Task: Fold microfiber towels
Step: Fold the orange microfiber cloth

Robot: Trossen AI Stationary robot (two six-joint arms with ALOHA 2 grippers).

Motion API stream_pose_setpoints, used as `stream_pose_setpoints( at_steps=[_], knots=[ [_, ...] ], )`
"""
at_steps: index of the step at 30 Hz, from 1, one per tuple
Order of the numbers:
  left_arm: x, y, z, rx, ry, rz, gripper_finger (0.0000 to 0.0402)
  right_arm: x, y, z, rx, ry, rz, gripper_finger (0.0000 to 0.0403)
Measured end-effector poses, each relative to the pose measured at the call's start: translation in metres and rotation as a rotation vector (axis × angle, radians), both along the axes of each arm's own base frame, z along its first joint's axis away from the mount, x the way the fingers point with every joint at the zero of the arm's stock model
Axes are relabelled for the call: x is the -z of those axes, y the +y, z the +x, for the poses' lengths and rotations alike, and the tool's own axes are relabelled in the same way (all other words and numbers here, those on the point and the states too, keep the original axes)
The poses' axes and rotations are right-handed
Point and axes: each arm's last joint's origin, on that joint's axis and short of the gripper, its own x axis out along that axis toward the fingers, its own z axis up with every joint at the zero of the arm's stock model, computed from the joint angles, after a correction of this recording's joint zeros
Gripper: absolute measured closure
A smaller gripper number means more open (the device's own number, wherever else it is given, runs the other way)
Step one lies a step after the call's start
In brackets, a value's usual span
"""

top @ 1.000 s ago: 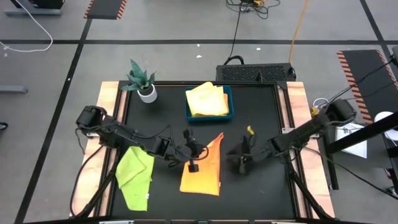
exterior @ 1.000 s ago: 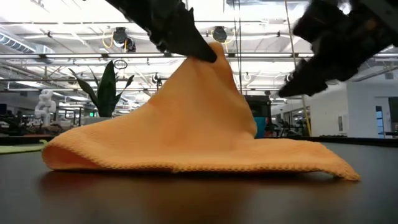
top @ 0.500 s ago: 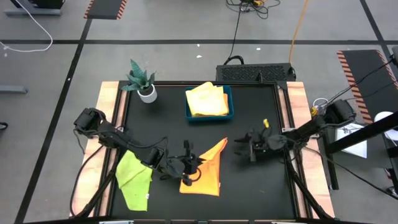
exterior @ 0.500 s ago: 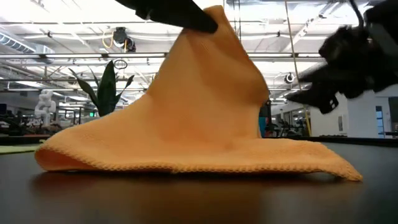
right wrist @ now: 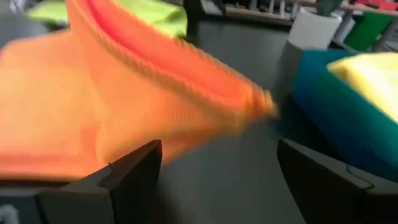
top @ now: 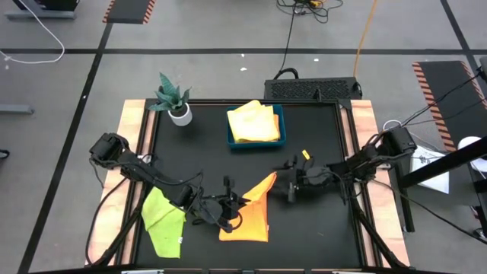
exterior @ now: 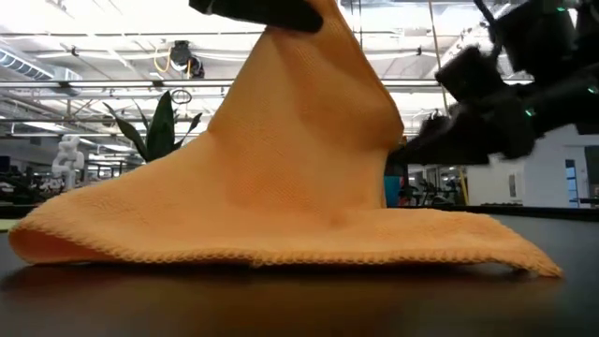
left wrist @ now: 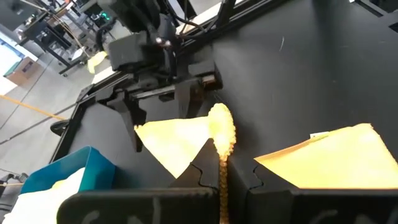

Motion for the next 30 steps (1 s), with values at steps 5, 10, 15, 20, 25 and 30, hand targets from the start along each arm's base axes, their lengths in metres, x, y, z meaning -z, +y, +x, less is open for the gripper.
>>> stream_pose_setpoints(
  at_steps=[5,10,15,20,25,30],
  knots=[
    [0.0,-0.001,-0.001,0.002,-0.001,-0.003,0.0398,-0.005,-0.003,0.006,-0.11,-0.033,0.079,0.0091],
    [0.0,-0.002,-0.001,0.003,-0.002,-0.005,0.0398,-0.009,-0.003,0.008,-0.168,-0.065,0.117,0.0115],
    [0.0,-0.001,-0.001,-0.007,-0.001,0.002,0.0399,-0.009,-0.003,0.008,-0.162,-0.069,0.113,0.02],
    [0.001,-0.001,-0.004,-0.101,-0.016,0.056,0.0397,-0.009,-0.003,0.008,-0.166,-0.073,0.101,0.0323],
    [-0.01,0.003,-0.015,-0.207,-0.03,0.049,0.0397,-0.015,-0.002,0.007,-0.172,-0.108,0.107,0.0393],
    [-0.022,0.009,-0.028,-0.318,-0.05,0.029,0.0399,-0.029,-0.001,0.006,-0.185,-0.175,0.12,0.0392]
  ],
)
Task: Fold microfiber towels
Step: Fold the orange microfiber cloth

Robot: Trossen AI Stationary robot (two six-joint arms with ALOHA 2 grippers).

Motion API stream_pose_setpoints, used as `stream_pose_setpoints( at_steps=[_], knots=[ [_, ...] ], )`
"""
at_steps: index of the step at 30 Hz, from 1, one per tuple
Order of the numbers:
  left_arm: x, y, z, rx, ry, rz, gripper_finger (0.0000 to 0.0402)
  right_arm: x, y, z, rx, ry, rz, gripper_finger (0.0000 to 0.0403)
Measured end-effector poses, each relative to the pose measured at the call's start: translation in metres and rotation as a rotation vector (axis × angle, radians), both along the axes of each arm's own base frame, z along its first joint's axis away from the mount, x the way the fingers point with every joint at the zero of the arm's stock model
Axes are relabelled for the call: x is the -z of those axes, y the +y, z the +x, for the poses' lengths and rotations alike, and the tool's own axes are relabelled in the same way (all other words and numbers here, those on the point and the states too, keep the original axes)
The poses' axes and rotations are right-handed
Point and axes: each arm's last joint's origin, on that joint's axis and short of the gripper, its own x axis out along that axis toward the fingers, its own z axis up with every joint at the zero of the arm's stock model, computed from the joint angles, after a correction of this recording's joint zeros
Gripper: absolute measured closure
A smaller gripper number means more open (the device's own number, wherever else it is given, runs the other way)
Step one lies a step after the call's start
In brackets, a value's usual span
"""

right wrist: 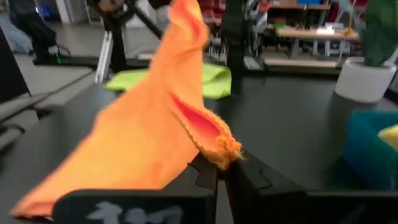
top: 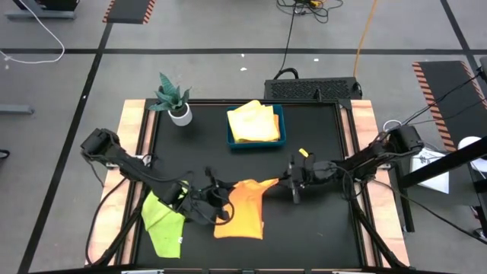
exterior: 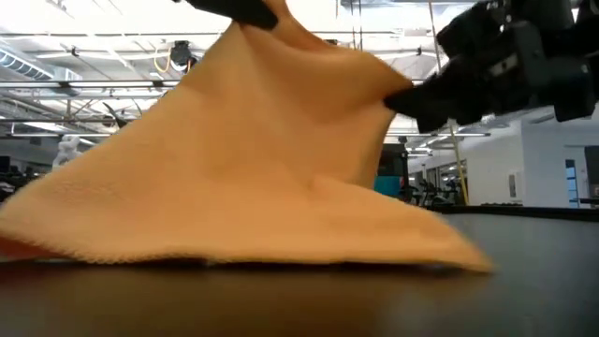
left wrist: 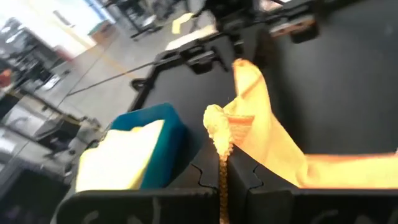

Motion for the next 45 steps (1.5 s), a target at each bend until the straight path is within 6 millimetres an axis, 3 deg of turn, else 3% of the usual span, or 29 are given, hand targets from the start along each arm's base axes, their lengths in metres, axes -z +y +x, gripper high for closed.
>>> stream_pose_setpoints(
  at_steps=[10,21,32,38,45],
  knots=[
    [0.008,0.012,-0.006,-0.1,0.023,-0.02,0.04,-0.026,0.012,-0.012,-0.012,-0.082,0.009,0.0401],
    [0.057,0.042,-0.013,-0.063,-0.048,-0.062,0.04,-0.014,0.015,-0.017,0.087,0.057,-0.006,0.0402],
    [0.079,0.06,-0.025,0.068,-0.149,-0.063,0.0401,-0.017,0.032,-0.022,0.096,0.04,-0.015,0.0403],
    [0.086,0.07,-0.028,0.127,-0.177,-0.092,0.0401,-0.019,0.05,-0.009,0.074,0.084,-0.049,0.0403],
    [0.093,0.06,-0.036,0.207,-0.137,-0.103,0.0401,-0.01,0.076,0.019,0.027,0.127,-0.103,0.0403]
  ],
)
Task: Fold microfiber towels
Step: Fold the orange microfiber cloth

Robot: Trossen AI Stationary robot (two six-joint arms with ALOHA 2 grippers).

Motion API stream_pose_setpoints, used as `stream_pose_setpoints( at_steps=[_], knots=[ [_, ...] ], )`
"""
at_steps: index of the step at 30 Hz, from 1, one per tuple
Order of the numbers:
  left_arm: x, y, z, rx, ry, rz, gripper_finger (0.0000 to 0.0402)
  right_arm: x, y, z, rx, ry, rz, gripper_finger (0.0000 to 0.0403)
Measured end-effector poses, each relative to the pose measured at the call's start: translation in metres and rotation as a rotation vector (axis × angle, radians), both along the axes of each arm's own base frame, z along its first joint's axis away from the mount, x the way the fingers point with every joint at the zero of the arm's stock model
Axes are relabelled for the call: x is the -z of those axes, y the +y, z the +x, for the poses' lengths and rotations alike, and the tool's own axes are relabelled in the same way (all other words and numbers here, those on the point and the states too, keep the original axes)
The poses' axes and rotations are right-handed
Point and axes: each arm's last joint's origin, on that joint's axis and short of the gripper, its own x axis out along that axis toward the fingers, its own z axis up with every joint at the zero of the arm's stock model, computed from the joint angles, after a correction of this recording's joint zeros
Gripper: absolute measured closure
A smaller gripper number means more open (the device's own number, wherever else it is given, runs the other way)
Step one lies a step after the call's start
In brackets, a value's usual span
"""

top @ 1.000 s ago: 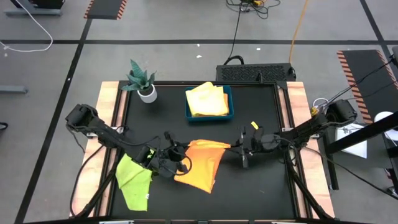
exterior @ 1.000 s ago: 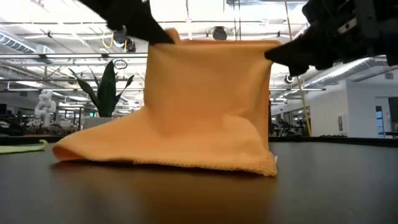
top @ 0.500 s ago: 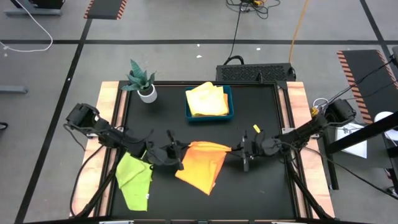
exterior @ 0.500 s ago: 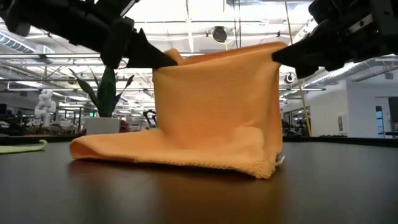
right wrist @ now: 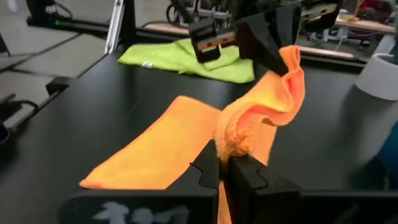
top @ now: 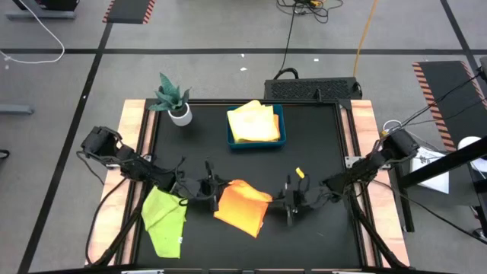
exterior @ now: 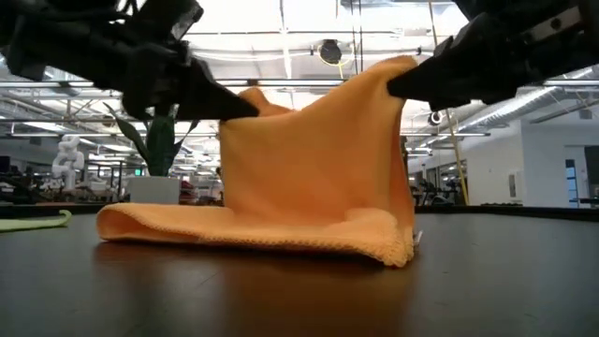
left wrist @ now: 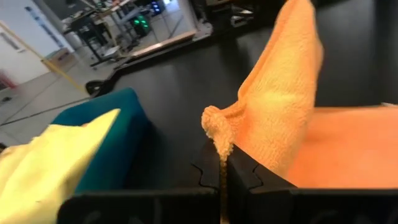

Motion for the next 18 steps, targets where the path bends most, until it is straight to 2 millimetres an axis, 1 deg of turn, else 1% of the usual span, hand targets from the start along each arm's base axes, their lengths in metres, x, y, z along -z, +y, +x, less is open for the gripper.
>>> stream_pose_setpoints(
  at_steps=[3,9,13,18],
  knots=[
    [0.004,-0.011,-0.007,0.041,0.012,-0.005,0.0401,0.007,0.01,0.007,-0.02,0.023,-0.013,0.0403],
    [0.008,-0.032,-0.02,0.112,0.028,-0.016,0.0401,0.025,0.024,0.013,-0.059,0.085,0.007,0.0403],
    [0.01,-0.04,-0.024,0.158,0.039,-0.056,0.0398,0.037,0.032,0.022,-0.115,0.117,0.058,0.0398],
    [0.013,-0.046,-0.027,0.232,0.076,-0.145,0.038,0.047,0.039,0.03,-0.168,0.14,0.079,0.0384]
  ],
)
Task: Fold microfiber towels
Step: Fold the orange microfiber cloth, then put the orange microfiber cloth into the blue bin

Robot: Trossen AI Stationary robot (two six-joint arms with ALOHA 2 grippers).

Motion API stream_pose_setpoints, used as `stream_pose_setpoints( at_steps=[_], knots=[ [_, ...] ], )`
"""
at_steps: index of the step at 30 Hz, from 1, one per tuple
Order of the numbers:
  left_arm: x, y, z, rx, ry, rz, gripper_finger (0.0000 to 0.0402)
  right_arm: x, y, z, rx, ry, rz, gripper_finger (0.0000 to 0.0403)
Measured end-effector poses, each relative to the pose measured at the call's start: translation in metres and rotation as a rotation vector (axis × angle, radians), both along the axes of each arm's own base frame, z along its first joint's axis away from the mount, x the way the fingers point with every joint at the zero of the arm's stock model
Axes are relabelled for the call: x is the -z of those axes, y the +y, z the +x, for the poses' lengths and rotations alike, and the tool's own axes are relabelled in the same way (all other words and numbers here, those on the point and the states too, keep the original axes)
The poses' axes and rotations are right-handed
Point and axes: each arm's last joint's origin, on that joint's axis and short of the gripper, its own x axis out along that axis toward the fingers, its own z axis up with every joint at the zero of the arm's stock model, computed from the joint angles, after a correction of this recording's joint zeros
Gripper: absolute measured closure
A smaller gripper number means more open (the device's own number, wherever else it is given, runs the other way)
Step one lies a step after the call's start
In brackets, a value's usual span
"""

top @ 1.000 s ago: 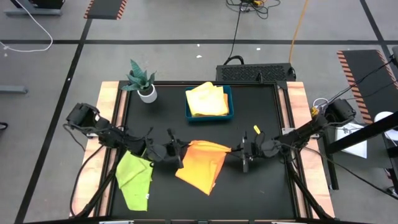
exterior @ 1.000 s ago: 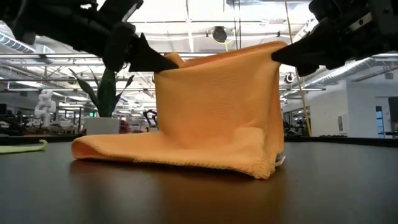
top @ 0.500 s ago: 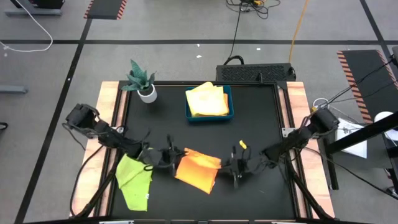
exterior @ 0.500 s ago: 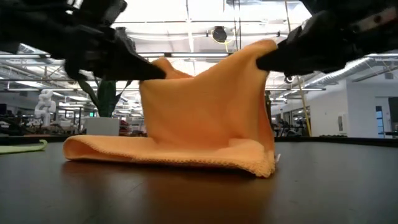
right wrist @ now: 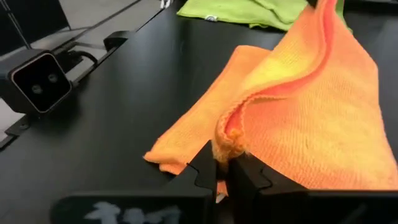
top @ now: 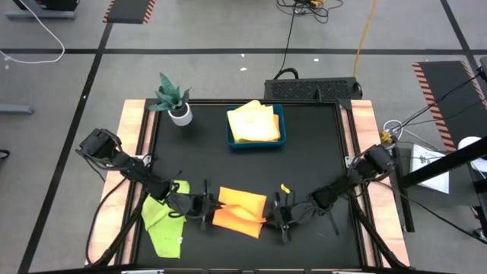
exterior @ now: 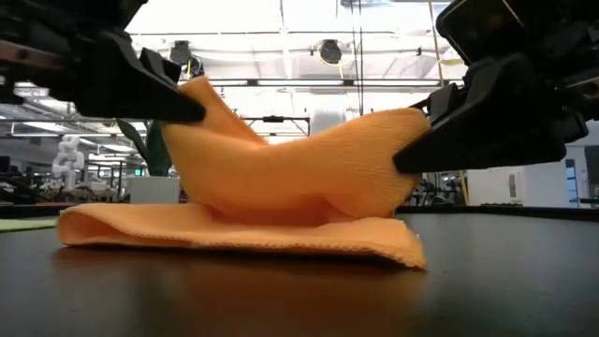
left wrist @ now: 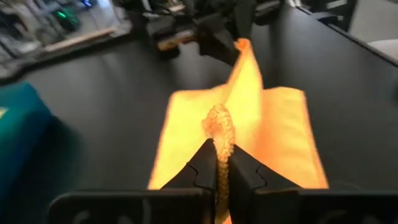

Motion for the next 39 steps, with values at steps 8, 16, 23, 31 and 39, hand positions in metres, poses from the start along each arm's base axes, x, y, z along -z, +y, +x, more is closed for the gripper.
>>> stream_pose_setpoints(
  at_steps=[8,16,23,31,39],
  knots=[
    [0.003,-0.012,-0.007,0.103,0.057,-0.087,0.0375,-0.003,0.006,0.001,-0.112,0.001,0.077,0.0329],
    [0.002,-0.024,-0.015,0.167,0.065,-0.136,0.0347,-0.005,0.01,-0.001,-0.166,0.006,0.113,0.0255],
    [0.002,-0.032,-0.021,0.178,0.079,-0.197,0.0291,-0.005,0.001,0.004,-0.085,-0.011,0.094,0.0228],
    [-0.007,-0.034,-0.018,0.174,-0.009,-0.268,0.0253,-0.01,-0.02,0.017,0.067,-0.075,0.13,0.0228],
    [-0.001,-0.024,-0.011,0.062,0.018,-0.287,0.0252,-0.006,-0.03,0.02,0.122,-0.036,0.106,0.0227]
  ],
)
